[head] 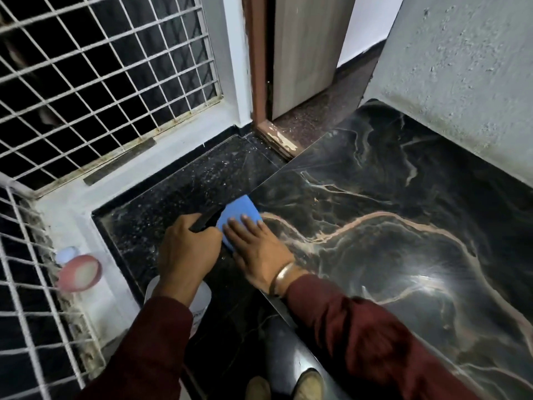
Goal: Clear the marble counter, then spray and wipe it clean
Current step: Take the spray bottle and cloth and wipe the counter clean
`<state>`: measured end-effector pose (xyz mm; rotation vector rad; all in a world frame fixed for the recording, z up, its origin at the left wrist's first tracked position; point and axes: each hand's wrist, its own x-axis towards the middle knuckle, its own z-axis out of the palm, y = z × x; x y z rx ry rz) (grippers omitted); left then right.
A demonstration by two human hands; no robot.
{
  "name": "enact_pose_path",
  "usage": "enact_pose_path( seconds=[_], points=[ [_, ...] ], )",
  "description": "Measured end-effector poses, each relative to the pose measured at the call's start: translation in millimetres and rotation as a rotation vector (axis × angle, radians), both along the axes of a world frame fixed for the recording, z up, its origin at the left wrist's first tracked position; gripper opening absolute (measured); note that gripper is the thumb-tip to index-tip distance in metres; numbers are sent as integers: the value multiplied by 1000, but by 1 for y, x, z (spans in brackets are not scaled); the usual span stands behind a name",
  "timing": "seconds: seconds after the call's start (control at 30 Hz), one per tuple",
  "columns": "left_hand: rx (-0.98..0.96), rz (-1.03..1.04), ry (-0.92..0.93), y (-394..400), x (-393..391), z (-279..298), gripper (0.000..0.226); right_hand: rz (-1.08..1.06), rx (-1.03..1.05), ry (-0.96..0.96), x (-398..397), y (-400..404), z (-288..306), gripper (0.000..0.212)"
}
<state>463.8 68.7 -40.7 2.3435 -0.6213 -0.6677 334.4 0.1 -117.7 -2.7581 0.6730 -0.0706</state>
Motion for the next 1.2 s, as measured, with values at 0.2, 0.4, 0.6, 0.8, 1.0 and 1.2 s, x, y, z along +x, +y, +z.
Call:
enact_pose_path(
  seconds=[0.2,0.4,0.6,0.8,1.0,1.2],
  points=[
    [-14,-6,8,10,1,1,11,-399,-66,54,-93,-106,-3,72],
    [-30,5,15,11,-5,-3,12,-308,-82,109,-28,-51,-5,68],
    [-71,-3,39,1,-11,-13,12,94,-57,29,-122,-1,-4,57],
    [-51,-5,15,-3,-29,-22,11,-681,-70,69,-208,-133,-3,72],
    [-65,43,60,-13,-54,-21,17,-301,-148,-27,-98,-32,-17,64],
    [-100,100,86,1,-57,-14,29,45,-66,-12,-121,-7,-10,59]
  ],
)
